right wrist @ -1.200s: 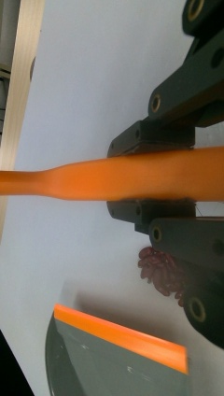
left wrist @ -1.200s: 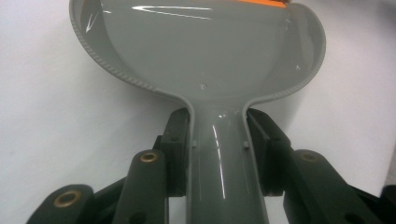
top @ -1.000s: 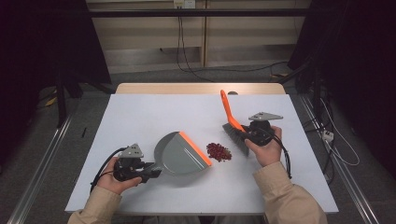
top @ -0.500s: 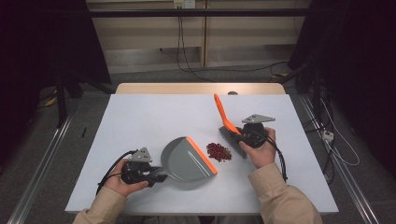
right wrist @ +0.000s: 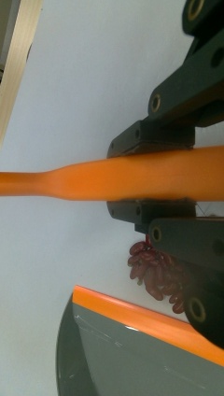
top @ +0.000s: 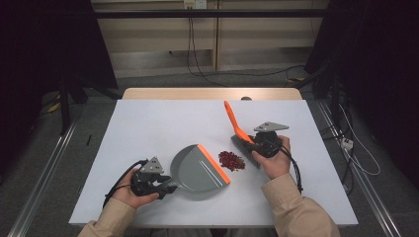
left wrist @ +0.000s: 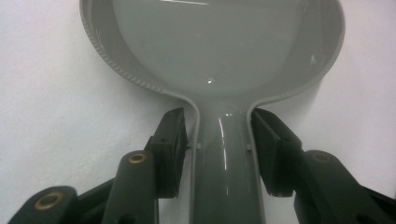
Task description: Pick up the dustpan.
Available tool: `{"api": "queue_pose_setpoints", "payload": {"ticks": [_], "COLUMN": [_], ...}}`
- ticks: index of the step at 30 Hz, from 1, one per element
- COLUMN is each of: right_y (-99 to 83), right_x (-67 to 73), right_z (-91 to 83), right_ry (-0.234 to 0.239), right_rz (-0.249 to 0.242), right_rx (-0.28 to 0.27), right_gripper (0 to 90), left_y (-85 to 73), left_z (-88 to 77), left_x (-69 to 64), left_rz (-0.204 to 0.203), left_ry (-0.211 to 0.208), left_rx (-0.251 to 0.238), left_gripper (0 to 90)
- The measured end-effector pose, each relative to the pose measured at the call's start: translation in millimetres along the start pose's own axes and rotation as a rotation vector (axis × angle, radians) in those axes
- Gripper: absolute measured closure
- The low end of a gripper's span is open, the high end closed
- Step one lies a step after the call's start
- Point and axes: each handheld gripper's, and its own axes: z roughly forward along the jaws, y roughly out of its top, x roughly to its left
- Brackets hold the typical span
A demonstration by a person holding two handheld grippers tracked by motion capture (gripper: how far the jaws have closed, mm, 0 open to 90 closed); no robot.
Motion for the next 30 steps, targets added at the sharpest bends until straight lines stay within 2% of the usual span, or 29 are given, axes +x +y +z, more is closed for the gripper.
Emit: {"api": "queue_pose_setpoints", "payload": {"ticks": [1,2,5,10,11,15,19,21,23,24,30], "right_y": [-0.2,-0.3,-0.6,-0.8,-0.7,-0.4,-0.6,-0.7,-1.0,-0.9,-1.2], "right_x": [0.5,1.1,2.6,6.2,7.5,14.0,21.3,24.4,26.4,27.2,33.1], "right_z": [0.1,0.1,0.1,0.0,0.3,1.4,2.5,2.8,2.9,3.1,3.9], "right_ry": [-0.001,-0.003,-0.003,-0.020,-0.025,-0.036,-0.033,-0.041,-0.036,-0.033,-0.029], "right_rz": [-0.003,-0.005,-0.011,-0.013,-0.023,-0.054,-0.080,-0.096,-0.099,-0.096,-0.102], "right_rx": [-0.001,-0.001,-0.001,0.001,0.001,0.005,0.010,0.011,0.013,0.014,0.019], "right_gripper": [71.6,71.6,71.6,71.6,71.6,71.7,71.7,71.7,71.7,71.7,71.6], "left_y": [0.1,0.2,1.2,2.3,2.8,5.9,9.3,9.6,10.0,10.5,12.6], "left_z": [0.8,1.4,2.3,1.5,1.9,4.2,7.1,8.4,8.5,8.2,11.2], "left_x": [-1.5,-1.2,-1.2,0.6,-1.0,-2.8,-6.2,-6.9,-6.8,-5.6,-6.5], "left_rz": [0.005,0.008,0.031,0.025,0.019,0.044,0.048,0.037,0.034,0.050,0.032], "left_ry": [0.019,0.006,0.009,-0.012,-0.001,-0.058,-0.060,-0.065,-0.066,-0.070,-0.079], "left_rx": [0.000,0.004,0.007,0.000,0.006,0.015,0.016,0.011,0.013,0.020,0.013], "left_gripper": [59.2,61.2,62.7,63.2,63.2,63.2,63.1,63.1,63.1,63.0,62.9]}}
